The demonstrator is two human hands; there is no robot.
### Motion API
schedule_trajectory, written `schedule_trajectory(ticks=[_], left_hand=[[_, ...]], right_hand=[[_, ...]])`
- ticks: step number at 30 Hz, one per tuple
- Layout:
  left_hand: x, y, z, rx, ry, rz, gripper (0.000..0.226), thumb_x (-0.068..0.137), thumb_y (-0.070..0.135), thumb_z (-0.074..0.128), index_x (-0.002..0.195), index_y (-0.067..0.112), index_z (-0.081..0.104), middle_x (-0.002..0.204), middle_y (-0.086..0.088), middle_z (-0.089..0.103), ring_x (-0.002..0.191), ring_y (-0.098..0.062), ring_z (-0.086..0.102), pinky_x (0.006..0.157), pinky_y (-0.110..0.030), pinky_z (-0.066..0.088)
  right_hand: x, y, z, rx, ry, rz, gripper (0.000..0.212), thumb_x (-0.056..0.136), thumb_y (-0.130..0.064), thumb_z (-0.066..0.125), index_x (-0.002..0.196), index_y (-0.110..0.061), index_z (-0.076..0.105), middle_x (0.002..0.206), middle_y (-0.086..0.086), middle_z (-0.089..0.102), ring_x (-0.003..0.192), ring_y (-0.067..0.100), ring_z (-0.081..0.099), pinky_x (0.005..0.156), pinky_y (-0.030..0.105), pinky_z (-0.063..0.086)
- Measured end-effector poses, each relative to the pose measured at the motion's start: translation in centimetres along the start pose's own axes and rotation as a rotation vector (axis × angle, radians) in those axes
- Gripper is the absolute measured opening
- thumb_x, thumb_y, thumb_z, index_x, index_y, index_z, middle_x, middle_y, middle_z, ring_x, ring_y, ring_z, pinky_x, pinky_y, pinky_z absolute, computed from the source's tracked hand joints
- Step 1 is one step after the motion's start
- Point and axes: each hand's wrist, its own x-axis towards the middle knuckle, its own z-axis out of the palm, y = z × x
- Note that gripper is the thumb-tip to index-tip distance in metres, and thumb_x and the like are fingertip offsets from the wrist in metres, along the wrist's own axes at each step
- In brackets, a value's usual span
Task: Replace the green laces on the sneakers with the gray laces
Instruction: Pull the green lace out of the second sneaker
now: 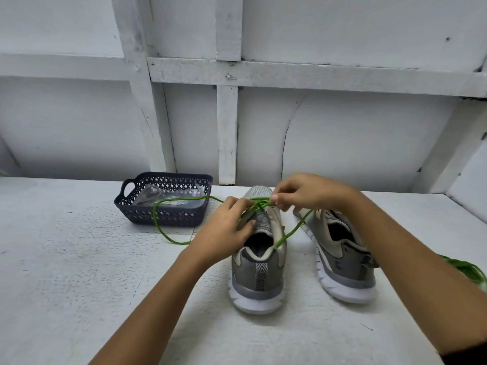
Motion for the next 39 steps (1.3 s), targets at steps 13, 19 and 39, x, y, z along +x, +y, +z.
schedule_trajectory(ticks=[13, 19, 39], left_hand=[[0.2, -0.1, -0.9, -0.100, 0.133, 0.130, 0.009, 0.087, 0.024, 0.054, 0.082, 0.017, 0.058, 0.096, 0.005, 0.051, 0.087, -0.001, 0.048, 0.079, -0.013, 0.039], [-0.3, 0.1, -0.6, -0.042, 0.006, 0.078, 0.015, 0.087, 0.027, 0.058, 0.093, 0.020, 0.046, 0.101, 0.005, 0.045, 0.090, -0.014, 0.050, 0.080, -0.033, 0.045], [0.7, -1.0, 1.0, -0.006, -0.265, -0.328, 0.033, 0.094, 0.045, 0.044, 0.108, 0.016, 0.054, 0.110, -0.010, 0.058, 0.104, -0.026, 0.053, 0.073, -0.030, 0.033]], right_hand=[[1.7, 0.9, 1.9, -0.295, 0.200, -0.014, 0.006, 0.091, -0.021, 0.053, 0.088, -0.017, 0.057, 0.082, -0.003, 0.057, 0.079, 0.016, 0.053, 0.065, 0.025, 0.035], [-1.8, -1.0, 2.0, -0.300, 0.158, -0.083, 0.015, 0.093, -0.028, 0.054, 0.088, -0.022, 0.067, 0.070, -0.015, 0.055, 0.066, 0.002, 0.054, 0.059, 0.018, 0.038], [5.0, 1.7, 2.7, 0.268, 0.096, 0.267, 0.020, 0.090, 0.000, 0.052, 0.073, -0.007, 0.060, 0.054, 0.003, 0.059, 0.048, 0.010, 0.058, 0.055, 0.022, 0.055]])
